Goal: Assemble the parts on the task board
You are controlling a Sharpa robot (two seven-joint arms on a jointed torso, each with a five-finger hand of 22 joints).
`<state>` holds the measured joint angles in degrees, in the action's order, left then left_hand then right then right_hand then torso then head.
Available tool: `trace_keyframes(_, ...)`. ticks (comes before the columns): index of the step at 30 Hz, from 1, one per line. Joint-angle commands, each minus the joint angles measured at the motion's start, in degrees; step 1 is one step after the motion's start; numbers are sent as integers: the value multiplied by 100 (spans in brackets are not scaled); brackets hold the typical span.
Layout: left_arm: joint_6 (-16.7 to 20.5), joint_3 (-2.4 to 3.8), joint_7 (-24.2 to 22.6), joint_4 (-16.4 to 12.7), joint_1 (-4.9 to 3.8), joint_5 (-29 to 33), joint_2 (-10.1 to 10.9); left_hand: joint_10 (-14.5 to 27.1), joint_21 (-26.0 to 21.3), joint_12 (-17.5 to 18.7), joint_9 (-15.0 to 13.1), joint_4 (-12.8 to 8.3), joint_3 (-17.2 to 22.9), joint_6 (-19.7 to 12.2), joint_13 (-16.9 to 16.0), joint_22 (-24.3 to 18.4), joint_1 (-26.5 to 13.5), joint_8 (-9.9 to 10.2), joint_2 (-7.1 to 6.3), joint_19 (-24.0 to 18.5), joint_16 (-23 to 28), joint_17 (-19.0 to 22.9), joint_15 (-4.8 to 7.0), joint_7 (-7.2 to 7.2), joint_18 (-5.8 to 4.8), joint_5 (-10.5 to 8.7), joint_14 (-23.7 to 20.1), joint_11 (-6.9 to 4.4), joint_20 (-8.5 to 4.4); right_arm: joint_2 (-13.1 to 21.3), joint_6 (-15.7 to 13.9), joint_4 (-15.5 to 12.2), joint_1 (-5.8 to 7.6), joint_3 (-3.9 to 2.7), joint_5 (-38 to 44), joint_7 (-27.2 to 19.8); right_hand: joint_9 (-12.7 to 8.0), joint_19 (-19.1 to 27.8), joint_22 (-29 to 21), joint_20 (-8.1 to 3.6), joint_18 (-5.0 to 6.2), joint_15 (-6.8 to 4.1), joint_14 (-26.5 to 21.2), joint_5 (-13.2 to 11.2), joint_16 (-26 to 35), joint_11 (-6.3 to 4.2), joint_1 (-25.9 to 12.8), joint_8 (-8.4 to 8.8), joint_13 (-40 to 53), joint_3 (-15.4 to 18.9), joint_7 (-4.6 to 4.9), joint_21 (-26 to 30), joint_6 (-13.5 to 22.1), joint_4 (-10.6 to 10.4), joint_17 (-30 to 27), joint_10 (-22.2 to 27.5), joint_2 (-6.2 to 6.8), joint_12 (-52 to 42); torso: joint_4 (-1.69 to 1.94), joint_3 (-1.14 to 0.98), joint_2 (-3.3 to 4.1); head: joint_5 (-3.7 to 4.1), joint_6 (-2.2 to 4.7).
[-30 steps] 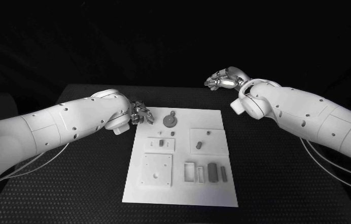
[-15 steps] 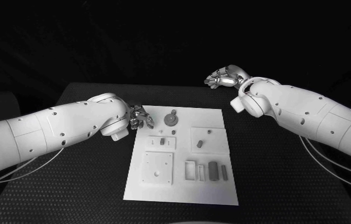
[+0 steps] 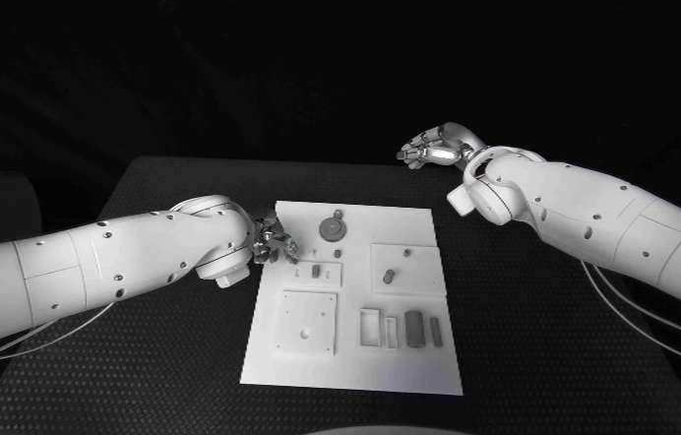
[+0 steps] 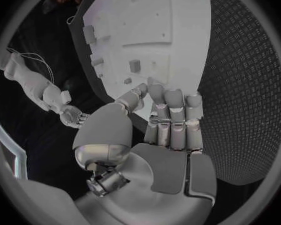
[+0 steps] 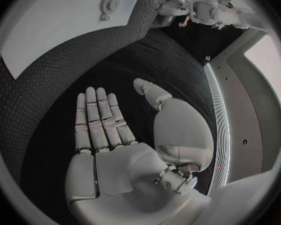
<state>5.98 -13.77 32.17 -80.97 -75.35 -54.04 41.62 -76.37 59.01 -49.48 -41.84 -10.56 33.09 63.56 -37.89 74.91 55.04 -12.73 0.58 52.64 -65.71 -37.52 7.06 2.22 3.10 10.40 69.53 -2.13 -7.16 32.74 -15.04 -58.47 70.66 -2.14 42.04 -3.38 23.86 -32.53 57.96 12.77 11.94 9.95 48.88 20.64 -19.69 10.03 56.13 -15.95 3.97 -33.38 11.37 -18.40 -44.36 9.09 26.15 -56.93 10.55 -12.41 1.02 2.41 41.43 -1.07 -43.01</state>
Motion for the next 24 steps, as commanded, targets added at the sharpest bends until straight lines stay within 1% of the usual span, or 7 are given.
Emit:
trace_keyframes(1,62,1,31,-55,42,-278,4,-368,27,-16,-1230,38,40,186,-1,97,18,-637,16,40,-22,-3,181,-149,5,-110,169,-339,-671,0,76,-10,0,-4,-7,-42,-10,33,9,0,-74,2,-29,32,17,5,13,-33,-6,31,125,31,52,-15,-7,-22,-6,28,-7,-7,-1,-3,-13)
trace_keyframes(5,65,1,25,-65,63,-401,3,-368,27,-13,-1231,43,44,186,0,97,17,-633,18,41,-19,-2,182,-148,6,-123,169,-339,-672,4,69,-13,0,-4,-7,-42,-10,33,10,0,-74,2,-30,32,17,5,13,-33,-6,31,125,31,53,-16,-7,-22,-7,29,4,0,0,13,-18)
trace_keyframes(7,63,1,25,-69,64,-404,2,-368,27,-12,-1231,42,45,186,0,97,18,-632,17,41,-19,-2,182,-148,6,-124,169,-339,-672,3,71,-14,0,-4,-7,-43,-10,33,10,0,-74,3,-30,32,18,5,13,-33,-6,31,125,32,53,-16,-7,-23,-7,29,3,2,-2,16,-23)
trace_keyframes(11,6,1,32,-77,70,-431,-10,-370,27,-12,-1232,41,48,189,0,97,20,-631,13,41,-19,-2,183,-149,7,-123,170,-340,-673,6,76,-23,0,-4,-7,-43,-11,34,12,1,-74,3,-30,32,18,5,14,-33,-6,31,126,33,53,-16,-7,-23,-7,31,-4,-3,0,14,-31)
trace_keyframes(15,3,1,32,-69,93,-531,-26,-375,28,-12,-1236,43,47,202,-1,97,16,-634,2,43,-20,-3,184,-152,7,-124,173,-342,-674,6,74,-22,0,-4,-7,-44,-12,34,12,1,-74,3,-30,33,18,5,14,-34,-6,32,126,34,54,-16,-7,-23,-8,32,-8,-2,-1,6,-31)
trace_keyframes(20,22,1,22,-45,137,-650,-50,-377,29,-11,-1239,45,47,212,-1,97,14,-636,-4,44,-20,-4,184,-154,7,-123,175,-343,-675,10,80,-27,0,-4,-7,-41,-12,34,14,1,-74,3,-30,33,19,5,14,-34,-6,32,126,35,54,-16,-7,-24,-8,33,-4,0,1,17,-37)
trace_keyframes(24,8,1,20,-35,161,-656,-62,-378,29,-11,-1240,46,48,213,-2,97,14,-636,-4,44,-20,-4,185,-154,7,-123,176,-344,-675,8,78,-31,0,-4,-7,-42,-13,34,15,1,-74,3,-30,33,19,5,14,-35,-6,32,126,36,54,-16,-7,-24,-9,34,-2,-3,0,11,-42)
